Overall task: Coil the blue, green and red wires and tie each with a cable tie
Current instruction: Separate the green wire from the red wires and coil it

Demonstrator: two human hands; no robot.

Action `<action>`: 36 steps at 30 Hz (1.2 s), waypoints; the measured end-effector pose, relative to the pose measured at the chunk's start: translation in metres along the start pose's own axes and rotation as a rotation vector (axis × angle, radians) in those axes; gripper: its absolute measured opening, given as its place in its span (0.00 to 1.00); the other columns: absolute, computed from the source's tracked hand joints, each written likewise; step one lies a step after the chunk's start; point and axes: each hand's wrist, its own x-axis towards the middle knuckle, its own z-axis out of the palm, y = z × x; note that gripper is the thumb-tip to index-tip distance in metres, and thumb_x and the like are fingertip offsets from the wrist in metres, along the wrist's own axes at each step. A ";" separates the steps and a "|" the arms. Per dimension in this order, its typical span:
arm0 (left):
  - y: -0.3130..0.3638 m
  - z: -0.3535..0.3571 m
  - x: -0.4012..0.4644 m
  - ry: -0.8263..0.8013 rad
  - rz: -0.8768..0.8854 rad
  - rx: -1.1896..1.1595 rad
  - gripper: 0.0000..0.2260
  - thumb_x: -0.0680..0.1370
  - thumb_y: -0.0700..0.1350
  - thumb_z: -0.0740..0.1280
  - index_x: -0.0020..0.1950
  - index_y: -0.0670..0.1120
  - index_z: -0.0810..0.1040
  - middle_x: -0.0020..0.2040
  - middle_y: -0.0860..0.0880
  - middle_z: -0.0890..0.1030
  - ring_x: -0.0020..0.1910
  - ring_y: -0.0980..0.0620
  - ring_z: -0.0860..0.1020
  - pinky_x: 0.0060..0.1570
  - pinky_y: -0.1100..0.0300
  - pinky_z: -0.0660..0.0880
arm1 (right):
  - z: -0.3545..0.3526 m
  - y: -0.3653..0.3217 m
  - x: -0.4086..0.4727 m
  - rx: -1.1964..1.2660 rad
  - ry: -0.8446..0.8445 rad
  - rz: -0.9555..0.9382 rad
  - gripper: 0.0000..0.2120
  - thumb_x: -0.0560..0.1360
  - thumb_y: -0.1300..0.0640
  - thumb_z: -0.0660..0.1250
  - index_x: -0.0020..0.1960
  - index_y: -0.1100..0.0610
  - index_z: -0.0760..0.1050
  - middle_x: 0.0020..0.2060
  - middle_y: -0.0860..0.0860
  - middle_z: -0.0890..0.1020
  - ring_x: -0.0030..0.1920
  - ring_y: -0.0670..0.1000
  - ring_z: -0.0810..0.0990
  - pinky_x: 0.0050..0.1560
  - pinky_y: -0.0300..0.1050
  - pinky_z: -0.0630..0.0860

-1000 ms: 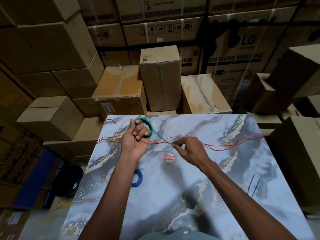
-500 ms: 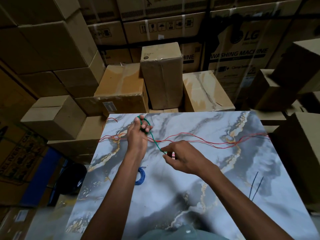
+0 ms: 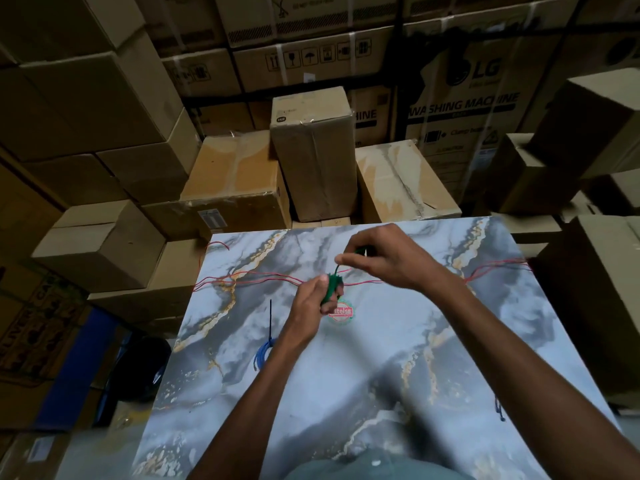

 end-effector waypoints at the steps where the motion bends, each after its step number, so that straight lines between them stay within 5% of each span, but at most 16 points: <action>1: 0.002 0.002 -0.002 -0.015 -0.027 -0.037 0.20 0.82 0.52 0.55 0.42 0.38 0.76 0.28 0.47 0.64 0.26 0.57 0.60 0.30 0.65 0.60 | -0.004 0.007 0.002 0.037 0.014 0.027 0.12 0.78 0.43 0.72 0.44 0.51 0.85 0.37 0.46 0.85 0.35 0.47 0.78 0.35 0.41 0.70; 5: 0.007 0.003 -0.003 0.014 -0.140 -0.156 0.19 0.79 0.53 0.60 0.37 0.39 0.73 0.22 0.54 0.63 0.22 0.57 0.60 0.31 0.57 0.60 | -0.002 0.030 0.004 0.211 0.069 0.120 0.12 0.74 0.44 0.76 0.41 0.52 0.86 0.34 0.48 0.85 0.32 0.45 0.75 0.34 0.40 0.69; 11: 0.022 0.003 0.000 0.126 -0.240 -0.779 0.17 0.81 0.48 0.59 0.33 0.44 0.69 0.21 0.54 0.56 0.19 0.56 0.53 0.23 0.64 0.60 | 0.050 0.032 -0.018 0.533 0.208 0.245 0.10 0.77 0.52 0.75 0.42 0.58 0.86 0.31 0.52 0.84 0.31 0.42 0.75 0.34 0.37 0.71; 15: 0.025 0.002 0.003 0.266 -0.265 -0.922 0.18 0.80 0.45 0.58 0.29 0.47 0.66 0.20 0.53 0.56 0.17 0.56 0.55 0.20 0.63 0.58 | 0.083 0.015 -0.034 0.576 0.185 0.260 0.09 0.80 0.56 0.71 0.42 0.54 0.84 0.33 0.50 0.85 0.31 0.45 0.78 0.35 0.39 0.73; 22: 0.027 -0.006 0.002 0.345 -0.302 -0.921 0.17 0.77 0.45 0.59 0.27 0.48 0.64 0.20 0.53 0.54 0.20 0.54 0.50 0.20 0.62 0.56 | 0.083 -0.004 -0.034 0.441 0.231 0.303 0.11 0.82 0.54 0.67 0.60 0.52 0.85 0.48 0.44 0.86 0.50 0.40 0.82 0.44 0.32 0.74; 26: 0.031 -0.006 -0.001 0.323 -0.308 -0.887 0.19 0.77 0.45 0.57 0.25 0.48 0.64 0.19 0.53 0.55 0.18 0.55 0.52 0.20 0.62 0.55 | 0.075 -0.015 -0.031 0.135 0.134 0.167 0.19 0.86 0.48 0.56 0.69 0.54 0.79 0.60 0.51 0.84 0.59 0.50 0.79 0.59 0.48 0.75; 30: 0.038 -0.003 -0.001 0.289 -0.304 -0.810 0.21 0.78 0.45 0.56 0.24 0.48 0.64 0.19 0.52 0.55 0.18 0.55 0.54 0.20 0.62 0.56 | 0.076 -0.025 -0.025 0.043 0.061 0.130 0.23 0.86 0.45 0.48 0.61 0.55 0.78 0.51 0.54 0.83 0.53 0.55 0.77 0.61 0.55 0.71; 36: 0.039 -0.003 -0.003 0.325 -0.304 -0.779 0.21 0.78 0.45 0.58 0.24 0.48 0.63 0.19 0.52 0.57 0.20 0.54 0.57 0.22 0.63 0.60 | 0.074 -0.022 -0.034 0.130 0.033 0.166 0.18 0.85 0.45 0.58 0.71 0.49 0.75 0.51 0.50 0.74 0.57 0.50 0.68 0.56 0.39 0.64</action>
